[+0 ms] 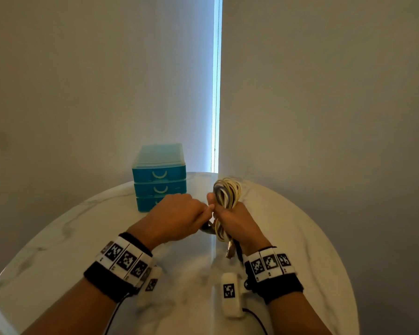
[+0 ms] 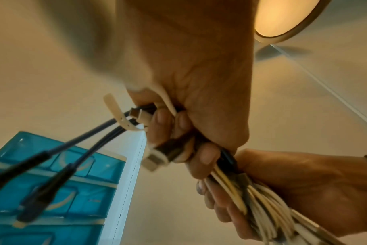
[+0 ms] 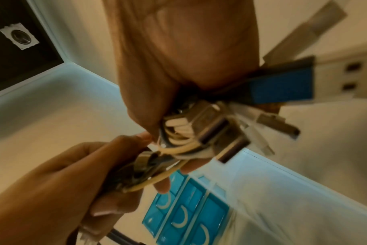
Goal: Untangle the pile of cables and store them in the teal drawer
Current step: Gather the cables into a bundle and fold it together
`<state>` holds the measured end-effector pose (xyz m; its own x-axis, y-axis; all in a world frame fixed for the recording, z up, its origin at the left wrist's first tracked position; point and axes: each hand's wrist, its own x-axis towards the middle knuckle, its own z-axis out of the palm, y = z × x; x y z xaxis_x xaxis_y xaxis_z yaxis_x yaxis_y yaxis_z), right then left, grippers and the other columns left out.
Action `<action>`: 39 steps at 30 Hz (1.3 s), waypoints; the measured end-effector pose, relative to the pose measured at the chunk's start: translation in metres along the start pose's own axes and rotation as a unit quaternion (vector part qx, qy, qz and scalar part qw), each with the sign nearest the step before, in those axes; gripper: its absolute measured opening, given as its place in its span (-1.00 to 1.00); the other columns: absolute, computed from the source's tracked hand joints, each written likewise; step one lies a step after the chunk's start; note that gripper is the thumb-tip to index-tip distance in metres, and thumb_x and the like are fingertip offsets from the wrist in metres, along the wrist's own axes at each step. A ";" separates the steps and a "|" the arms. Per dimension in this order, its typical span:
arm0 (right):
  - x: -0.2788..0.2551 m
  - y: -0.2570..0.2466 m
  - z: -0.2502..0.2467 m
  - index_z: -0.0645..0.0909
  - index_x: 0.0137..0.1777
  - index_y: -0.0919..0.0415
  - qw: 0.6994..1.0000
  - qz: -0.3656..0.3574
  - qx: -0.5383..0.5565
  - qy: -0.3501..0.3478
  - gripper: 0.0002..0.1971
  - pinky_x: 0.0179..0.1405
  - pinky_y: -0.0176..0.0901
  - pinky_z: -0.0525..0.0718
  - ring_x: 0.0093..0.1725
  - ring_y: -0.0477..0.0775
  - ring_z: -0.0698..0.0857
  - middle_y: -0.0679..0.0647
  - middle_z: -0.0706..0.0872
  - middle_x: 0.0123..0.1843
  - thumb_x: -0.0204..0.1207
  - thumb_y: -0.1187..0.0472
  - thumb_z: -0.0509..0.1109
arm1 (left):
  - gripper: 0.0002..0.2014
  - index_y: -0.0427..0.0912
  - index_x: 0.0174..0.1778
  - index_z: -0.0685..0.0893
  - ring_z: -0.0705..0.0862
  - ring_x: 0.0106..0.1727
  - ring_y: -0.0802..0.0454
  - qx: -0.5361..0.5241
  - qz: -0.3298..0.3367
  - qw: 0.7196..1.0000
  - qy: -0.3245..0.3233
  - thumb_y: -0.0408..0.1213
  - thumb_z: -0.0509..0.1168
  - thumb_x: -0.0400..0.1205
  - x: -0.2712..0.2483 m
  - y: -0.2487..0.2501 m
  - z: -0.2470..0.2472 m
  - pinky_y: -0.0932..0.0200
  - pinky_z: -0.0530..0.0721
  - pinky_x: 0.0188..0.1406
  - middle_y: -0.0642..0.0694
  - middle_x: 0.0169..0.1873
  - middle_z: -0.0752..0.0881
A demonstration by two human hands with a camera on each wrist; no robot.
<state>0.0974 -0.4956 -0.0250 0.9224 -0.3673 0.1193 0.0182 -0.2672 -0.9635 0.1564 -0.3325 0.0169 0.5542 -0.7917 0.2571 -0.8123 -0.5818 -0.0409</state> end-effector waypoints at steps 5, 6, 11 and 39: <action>-0.014 -0.016 -0.003 0.77 0.13 0.06 0.975 0.091 0.159 -0.129 -0.36 -0.18 -0.03 0.88 -0.16 0.05 0.94 0.08 0.94 -0.14 0.58 -0.51 0.25 | -0.57 0.22 -0.20 0.54 0.63 -0.41 0.22 -0.074 0.051 0.994 0.066 0.14 -0.07 0.91 0.001 0.003 -0.017 0.45 0.47 -0.25 0.10 -0.45 0.61; -0.016 -0.019 0.000 0.77 0.18 0.10 0.968 0.111 0.183 -0.131 -0.26 -0.28 -0.07 0.85 -0.24 0.06 0.93 0.13 0.94 -0.16 0.49 -0.55 0.22 | -0.62 0.27 -0.19 0.49 0.61 -0.43 0.23 -0.102 0.050 0.990 0.084 0.11 -0.05 0.92 0.001 0.005 -0.018 0.46 0.46 -0.26 0.13 -0.47 0.58; -0.019 -0.019 0.015 0.75 0.26 0.17 0.949 0.124 0.205 -0.205 0.08 -0.32 -0.15 0.80 -0.27 0.02 0.83 0.17 0.87 -0.18 0.22 -0.76 0.05 | -0.57 0.03 -0.06 0.69 0.71 -0.29 0.16 -0.185 0.019 0.973 0.136 0.06 -0.01 0.92 0.007 -0.004 -0.014 0.30 0.59 -0.15 0.09 -0.35 0.70; -0.008 -0.007 0.022 0.82 -0.02 0.42 0.979 0.097 0.133 -0.122 -0.76 -0.53 -0.31 0.67 -0.56 -0.08 0.71 0.10 0.80 -0.45 0.65 0.19 0.57 | -0.84 0.11 -0.10 0.93 0.77 0.02 0.19 -0.320 -0.045 0.940 0.108 -0.08 0.72 0.46 0.019 -0.007 -0.022 0.15 0.77 0.20 0.15 -0.12 0.78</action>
<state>0.0979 -0.4714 -0.0242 0.9827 -0.1550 -0.1015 -0.0965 0.0393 -0.9946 0.1688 -0.3388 0.0431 0.6317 -0.6479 0.4257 -0.7460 -0.3587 0.5610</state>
